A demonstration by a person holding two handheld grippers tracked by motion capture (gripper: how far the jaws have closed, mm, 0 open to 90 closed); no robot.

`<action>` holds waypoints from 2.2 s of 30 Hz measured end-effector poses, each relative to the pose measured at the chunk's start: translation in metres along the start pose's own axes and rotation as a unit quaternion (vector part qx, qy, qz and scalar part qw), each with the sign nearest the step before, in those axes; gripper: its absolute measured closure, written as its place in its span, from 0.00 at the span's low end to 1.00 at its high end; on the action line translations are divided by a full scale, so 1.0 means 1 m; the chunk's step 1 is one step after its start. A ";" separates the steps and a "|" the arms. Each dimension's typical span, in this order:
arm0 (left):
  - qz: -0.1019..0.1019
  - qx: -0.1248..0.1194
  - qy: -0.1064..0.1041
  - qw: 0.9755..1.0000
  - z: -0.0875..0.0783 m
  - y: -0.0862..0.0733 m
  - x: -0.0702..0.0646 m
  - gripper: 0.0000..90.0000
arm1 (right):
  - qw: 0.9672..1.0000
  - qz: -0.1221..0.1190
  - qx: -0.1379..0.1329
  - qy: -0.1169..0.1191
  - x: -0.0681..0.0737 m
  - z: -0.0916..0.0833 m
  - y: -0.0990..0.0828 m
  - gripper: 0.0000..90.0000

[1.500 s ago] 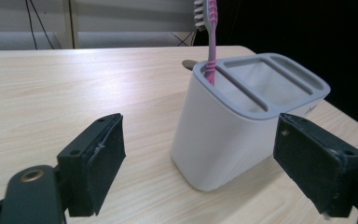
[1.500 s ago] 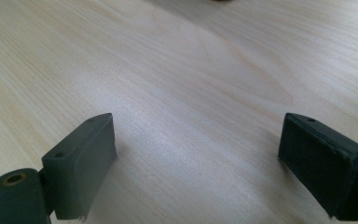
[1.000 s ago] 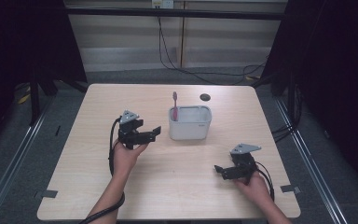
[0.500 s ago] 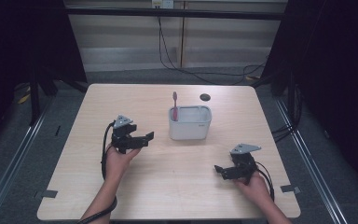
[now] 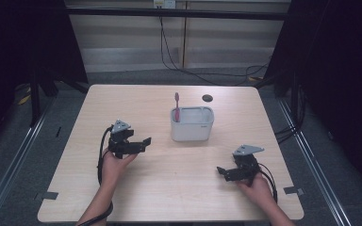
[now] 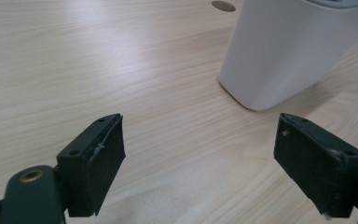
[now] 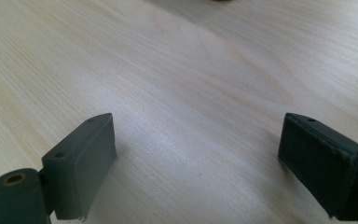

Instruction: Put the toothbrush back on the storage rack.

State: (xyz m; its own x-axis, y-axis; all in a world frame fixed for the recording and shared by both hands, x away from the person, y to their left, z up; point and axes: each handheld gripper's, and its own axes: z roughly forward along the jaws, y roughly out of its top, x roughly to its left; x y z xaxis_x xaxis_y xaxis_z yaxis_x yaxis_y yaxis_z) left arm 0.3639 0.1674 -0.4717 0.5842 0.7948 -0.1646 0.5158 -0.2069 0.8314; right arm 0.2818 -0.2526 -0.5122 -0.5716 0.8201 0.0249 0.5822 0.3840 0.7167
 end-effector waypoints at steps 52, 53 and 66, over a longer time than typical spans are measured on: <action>0.043 0.061 0.042 0.996 -0.012 -0.031 0.017 0.18 | 1.000 0.000 0.000 0.000 0.000 0.000 0.000 0.12; 0.043 0.063 0.042 0.996 -0.012 -0.031 0.017 0.18 | 1.000 0.000 0.000 0.000 0.000 0.000 0.000 0.12; 0.045 0.067 0.046 0.996 -0.011 -0.036 0.017 0.17 | 1.000 0.000 0.000 0.000 0.000 0.000 0.000 0.11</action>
State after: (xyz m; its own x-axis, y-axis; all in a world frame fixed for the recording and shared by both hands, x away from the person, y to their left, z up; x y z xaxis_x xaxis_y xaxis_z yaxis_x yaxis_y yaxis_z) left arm 0.3482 0.1943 -0.4987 0.5747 0.8175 -0.0386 0.5463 -0.3481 0.7618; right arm 0.2818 -0.2526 -0.5122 -0.5714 0.8203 0.0251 0.5825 0.3839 0.7165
